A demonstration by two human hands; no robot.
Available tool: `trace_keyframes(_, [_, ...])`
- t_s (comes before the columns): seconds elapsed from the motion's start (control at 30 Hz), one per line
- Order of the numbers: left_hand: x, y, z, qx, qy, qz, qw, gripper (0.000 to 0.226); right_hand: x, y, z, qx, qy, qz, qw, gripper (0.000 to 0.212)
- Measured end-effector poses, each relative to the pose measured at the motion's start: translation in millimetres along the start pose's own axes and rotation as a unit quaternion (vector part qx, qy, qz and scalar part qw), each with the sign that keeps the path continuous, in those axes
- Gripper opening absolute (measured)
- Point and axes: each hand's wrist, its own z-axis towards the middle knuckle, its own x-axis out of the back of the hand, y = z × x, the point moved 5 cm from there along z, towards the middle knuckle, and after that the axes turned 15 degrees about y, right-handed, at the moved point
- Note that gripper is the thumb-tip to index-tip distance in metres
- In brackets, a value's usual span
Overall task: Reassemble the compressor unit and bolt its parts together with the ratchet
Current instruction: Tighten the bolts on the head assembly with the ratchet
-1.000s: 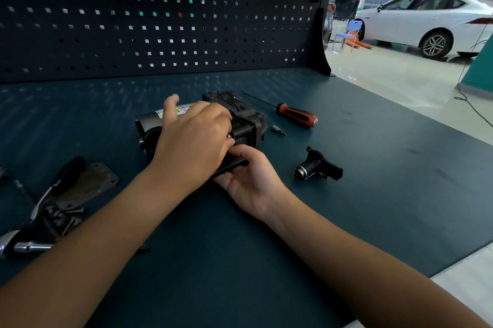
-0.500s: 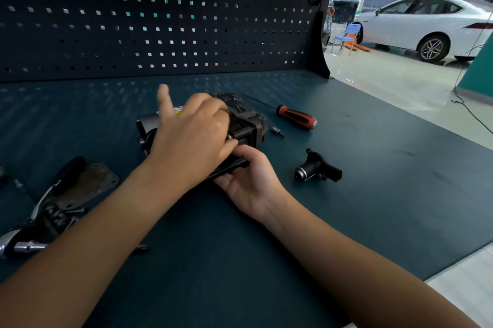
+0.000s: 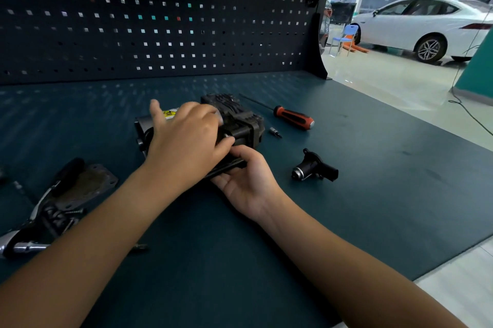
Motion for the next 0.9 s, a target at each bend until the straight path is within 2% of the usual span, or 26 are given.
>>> trace_keyframes(0.1, [-4.0, 1.4, -0.7, -0.015, -0.003, -0.008, 1.0, 0.034, -0.8, 0.0, -0.1, -0.001, -0.005, 0.0, 1.0, 0.049])
trace_keyframes(0.2, [-0.1, 10.2, -3.1, -0.038, 0.048, -0.021, 0.998, 0.022, -0.8, -0.5, 0.6, -0.006, -0.01, -0.007, 1.0, 0.024])
trace_keyframes(0.27, [2.2, 10.1, -1.6, -0.029, 0.055, -0.027, 0.998, 0.022, -0.9, -1.0, -0.4, -0.006, -0.012, -0.014, 1.0, 0.016])
trace_keyframes(0.37, [-1.1, 1.9, 2.2, 0.016, 0.001, -0.023, 1.0, 0.037, 0.0, -1.7, -0.1, 0.001, -0.012, -0.015, 1.0, 0.021])
trace_keyframes(0.43, [-3.4, 0.5, 2.5, 0.013, -0.019, -0.016, 1.0, 0.035, -0.1, -1.1, -0.5, 0.002, -0.016, -0.015, 1.0, 0.017])
trace_keyframes(0.6, [4.3, 8.7, -4.0, -0.032, 0.074, -0.075, 0.994, 0.014, -0.6, -1.3, 0.0, 0.003, -0.023, -0.015, 1.0, 0.015])
trace_keyframes(0.67, [5.3, 6.4, -2.5, 0.0, 0.071, -0.082, 0.994, 0.018, -0.8, -1.6, 0.1, 0.005, -0.024, -0.019, 1.0, 0.015])
trace_keyframes(0.73, [2.1, 0.5, -0.4, 0.05, 0.033, -0.068, 0.996, 0.028, -0.6, -1.9, -0.5, 0.005, -0.022, -0.018, 1.0, 0.016])
trace_keyframes(0.8, [0.4, 0.5, -0.4, 0.037, 0.024, -0.053, 0.998, 0.027, -0.5, -1.6, -1.6, -0.001, -0.024, -0.014, 1.0, 0.016])
trace_keyframes(0.9, [5.2, 8.5, -2.5, -0.014, 0.068, -0.082, 0.994, 0.008, -1.5, -2.6, -3.6, -0.005, -0.026, -0.012, 1.0, 0.015])
